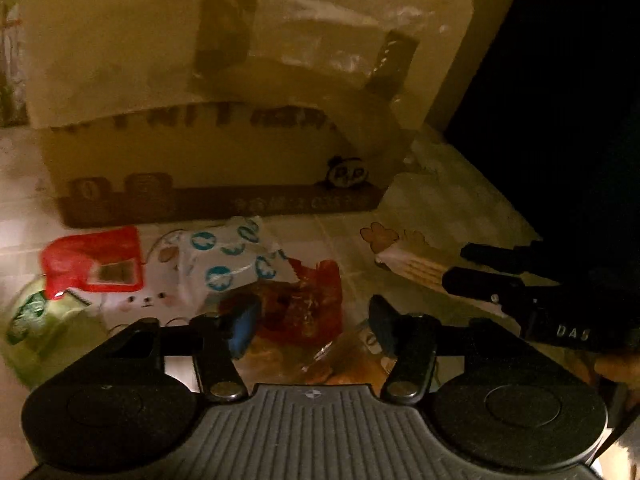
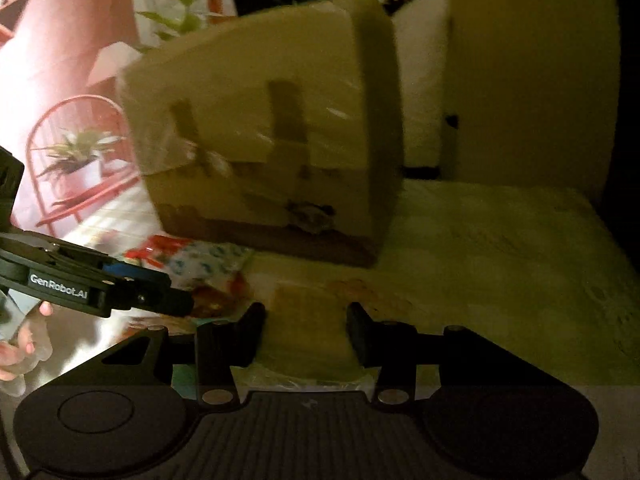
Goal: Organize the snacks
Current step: 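Close the left tool on the red packet while the right tool lifts the cracker packet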
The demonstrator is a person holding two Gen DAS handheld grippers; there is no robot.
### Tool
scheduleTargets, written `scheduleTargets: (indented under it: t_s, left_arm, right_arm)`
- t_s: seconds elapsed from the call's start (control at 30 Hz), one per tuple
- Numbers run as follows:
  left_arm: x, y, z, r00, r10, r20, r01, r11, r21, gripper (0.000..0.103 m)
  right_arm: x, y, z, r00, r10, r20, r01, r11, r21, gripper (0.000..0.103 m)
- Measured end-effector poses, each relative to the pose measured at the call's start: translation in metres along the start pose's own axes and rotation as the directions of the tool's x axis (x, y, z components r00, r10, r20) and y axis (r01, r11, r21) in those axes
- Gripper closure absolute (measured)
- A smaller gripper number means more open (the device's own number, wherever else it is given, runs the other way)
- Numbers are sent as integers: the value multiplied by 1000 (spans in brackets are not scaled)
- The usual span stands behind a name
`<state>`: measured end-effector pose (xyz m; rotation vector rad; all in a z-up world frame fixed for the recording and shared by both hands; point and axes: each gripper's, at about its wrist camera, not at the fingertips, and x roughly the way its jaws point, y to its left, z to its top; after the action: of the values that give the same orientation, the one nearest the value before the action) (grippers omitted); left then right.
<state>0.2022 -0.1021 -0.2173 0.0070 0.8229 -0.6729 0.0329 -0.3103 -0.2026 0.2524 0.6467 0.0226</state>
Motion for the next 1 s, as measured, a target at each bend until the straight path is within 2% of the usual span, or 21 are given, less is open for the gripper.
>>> scheduleTargets:
  t_s: [0.17,0.2,0.23,0.27,0.37,0.53,0.6,0.63,0.7,0.73,0.77,1.0]
  left_arm:
    - [28,6,9,997,48,-66,-47,999,19,35]
    - [31,6,8,997,53,-56,-51,998,28,33]
    - [34,4,9,996,71,-47,-69,997,40,27]
    - [38,2,10,994,101,-51,-98,994,51,25]
    - [44,-4,8,992,120,-41,-115,988,99,20]
    - [52,-14,4,988,151,-31,-144,976,166,20]
    - [54,-20,1,982,186,-21,-177,962,207,26]
    - [53,-21,-1,984,179,-14,-172,962,211,34]
    - [49,-20,-2,989,147,-5,-143,970,197,56]
    - [48,-21,-1,991,133,-10,-129,974,187,76]
    - [48,-22,-1,991,135,-14,-130,974,188,81]
    - [38,-20,-5,991,136,9,-135,972,192,85]
  right_arm:
    - [10,-13,-13,998,-53,-19,54,998,29,62]
    - [12,-15,-15,998,-58,-25,58,998,27,62]
    - [13,-16,-17,998,-61,-30,61,998,26,62]
    - [15,-18,-19,998,-61,-32,62,998,25,62]
    - [15,-19,-19,998,-55,-22,56,998,31,62]
    - [17,-14,-20,998,-62,-32,62,998,11,61]
    - [20,-16,-19,997,-60,-50,61,998,19,60]
    - [22,-16,-20,996,-62,-59,64,998,24,60]
    - [24,-16,-20,995,-69,-65,72,997,32,59]
    - [25,-16,-20,995,-73,-65,75,997,32,59]
    - [25,-16,-20,995,-76,-67,78,997,29,59]
    - [25,-14,-18,994,-81,-79,83,996,21,61]
